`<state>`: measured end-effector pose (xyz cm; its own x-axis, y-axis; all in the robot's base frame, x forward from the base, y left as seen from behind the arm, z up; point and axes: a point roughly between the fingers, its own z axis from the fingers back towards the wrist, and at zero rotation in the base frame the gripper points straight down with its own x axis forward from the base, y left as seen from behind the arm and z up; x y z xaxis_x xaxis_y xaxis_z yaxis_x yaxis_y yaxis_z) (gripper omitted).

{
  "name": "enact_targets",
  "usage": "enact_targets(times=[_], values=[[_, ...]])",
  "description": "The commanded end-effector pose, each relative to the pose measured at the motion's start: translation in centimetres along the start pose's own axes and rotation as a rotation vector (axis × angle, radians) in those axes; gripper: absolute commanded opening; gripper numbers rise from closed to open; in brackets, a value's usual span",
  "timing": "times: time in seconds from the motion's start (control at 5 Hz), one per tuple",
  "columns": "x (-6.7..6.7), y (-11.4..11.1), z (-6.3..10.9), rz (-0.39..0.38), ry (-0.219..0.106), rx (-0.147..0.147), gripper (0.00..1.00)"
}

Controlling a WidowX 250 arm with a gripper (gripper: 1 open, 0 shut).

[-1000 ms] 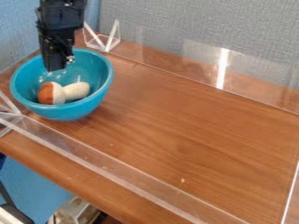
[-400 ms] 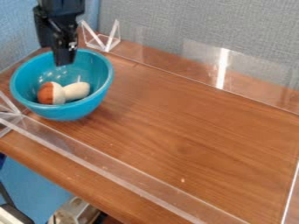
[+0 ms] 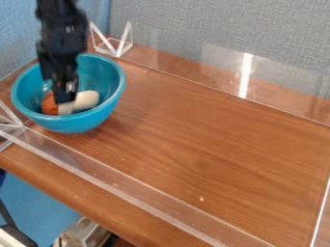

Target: Remove the mushroom from inside the blue bowl and put it on the table

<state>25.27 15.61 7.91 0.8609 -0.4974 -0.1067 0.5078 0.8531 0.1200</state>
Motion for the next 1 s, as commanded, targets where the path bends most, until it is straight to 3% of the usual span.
enact_targets(times=[0.0,0.2,0.4,0.6,0.8], values=[[0.3,-0.3,-1.3,-0.095,-0.026,0.041,1.00],[-0.3,-0.7,1.0,-0.053,-0.038,0.060,0.00],[-0.7,-1.2,4.3,-0.014,-0.057,0.093,0.00],[-0.4,-0.1,3.2,0.005,-0.066,0.106,1.00],[0.0,0.3,4.2,0.023,-0.090,0.136,0.00]])
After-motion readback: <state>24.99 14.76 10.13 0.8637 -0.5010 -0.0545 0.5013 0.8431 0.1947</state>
